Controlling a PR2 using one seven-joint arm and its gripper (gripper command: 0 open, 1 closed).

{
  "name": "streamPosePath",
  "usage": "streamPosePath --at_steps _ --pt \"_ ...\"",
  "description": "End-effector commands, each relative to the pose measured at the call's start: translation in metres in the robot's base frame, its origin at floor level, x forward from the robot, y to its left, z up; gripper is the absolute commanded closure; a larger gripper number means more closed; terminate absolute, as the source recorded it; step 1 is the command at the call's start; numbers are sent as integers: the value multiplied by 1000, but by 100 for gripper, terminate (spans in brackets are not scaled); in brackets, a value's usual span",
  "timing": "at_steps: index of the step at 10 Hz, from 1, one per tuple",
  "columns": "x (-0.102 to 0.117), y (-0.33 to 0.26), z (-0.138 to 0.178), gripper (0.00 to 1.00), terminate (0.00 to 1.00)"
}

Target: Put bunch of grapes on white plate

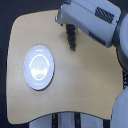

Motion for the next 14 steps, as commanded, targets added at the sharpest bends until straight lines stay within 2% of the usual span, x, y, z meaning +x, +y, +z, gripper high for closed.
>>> streamPosePath --at_steps 1,9,14 --pt "4 -1 -48 0 0" --pt "26 -17 -80 0 0" --pt "22 -17 -90 0 0"
